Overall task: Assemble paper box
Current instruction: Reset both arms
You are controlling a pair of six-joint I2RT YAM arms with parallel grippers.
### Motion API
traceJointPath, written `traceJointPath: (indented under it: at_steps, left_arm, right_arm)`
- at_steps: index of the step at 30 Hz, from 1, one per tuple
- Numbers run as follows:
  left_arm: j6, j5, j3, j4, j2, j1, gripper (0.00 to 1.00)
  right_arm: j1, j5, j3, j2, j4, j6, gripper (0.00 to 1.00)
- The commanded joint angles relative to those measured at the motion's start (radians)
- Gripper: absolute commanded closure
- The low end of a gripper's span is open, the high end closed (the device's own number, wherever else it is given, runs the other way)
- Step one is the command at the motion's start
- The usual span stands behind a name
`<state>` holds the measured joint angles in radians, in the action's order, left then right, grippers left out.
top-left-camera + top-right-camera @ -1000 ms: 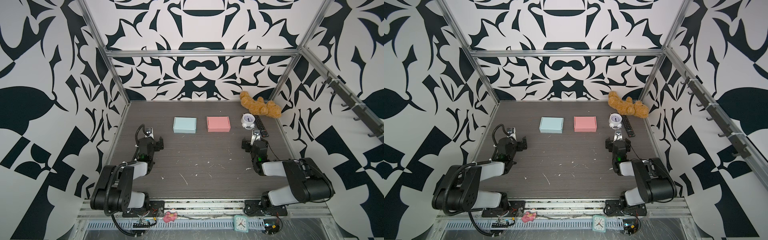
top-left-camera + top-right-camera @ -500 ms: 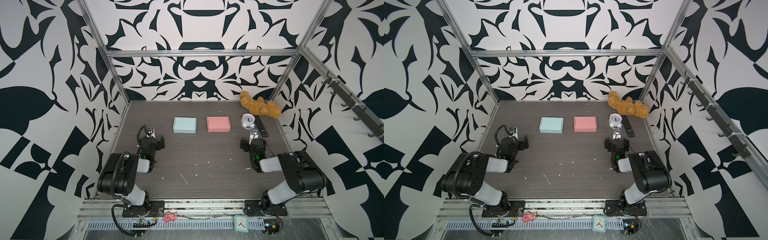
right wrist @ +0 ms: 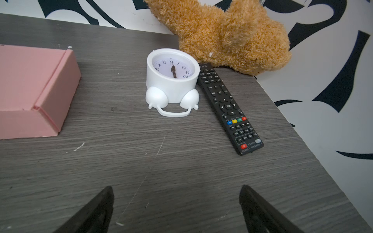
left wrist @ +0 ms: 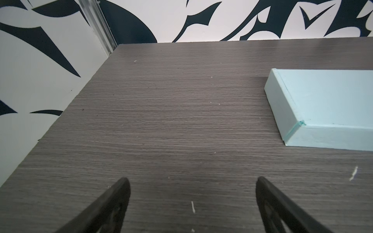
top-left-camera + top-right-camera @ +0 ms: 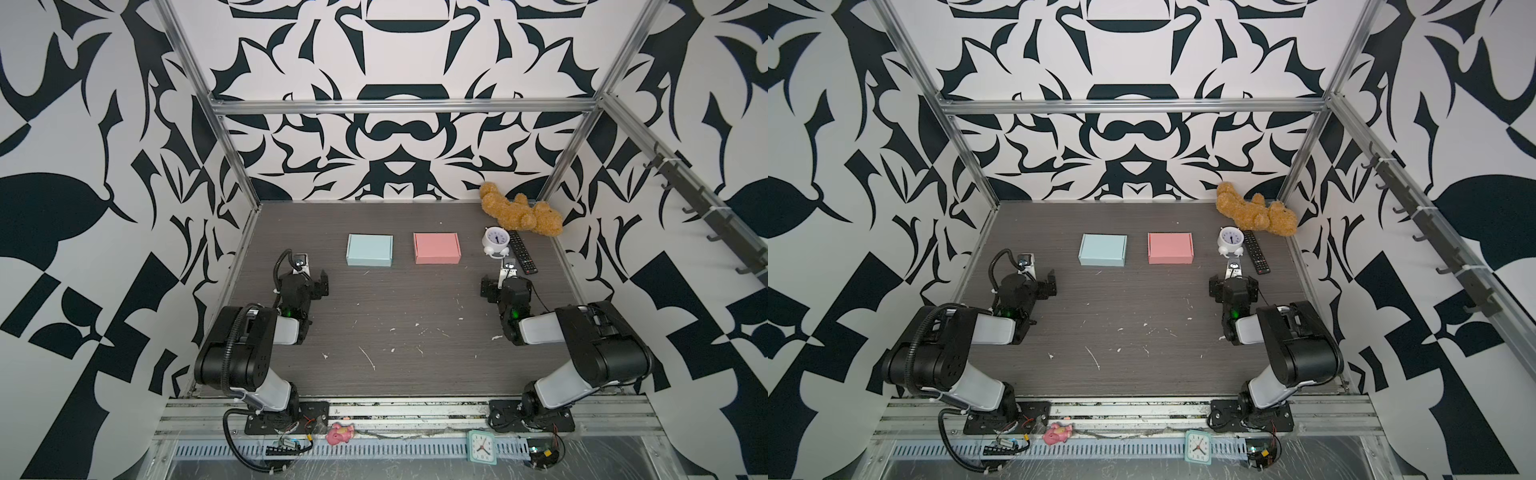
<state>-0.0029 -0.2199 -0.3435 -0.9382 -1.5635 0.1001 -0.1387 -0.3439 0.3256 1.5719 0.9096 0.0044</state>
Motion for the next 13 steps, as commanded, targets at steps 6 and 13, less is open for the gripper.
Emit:
traceJointPath:
  at_steps: [6,13]
  left_arm:
    - [0.004,-0.004,-0.008,-0.034,-0.007,-0.004,0.01]
    - [0.003,0.033,-0.014,-0.017,-0.003,-0.016,0.01]
  right_arm:
    - [0.004,-0.009,0.022,-0.01,0.035,0.011,0.01]
    - [0.005,-0.008,0.023,-0.011,0.035,0.012,0.01]
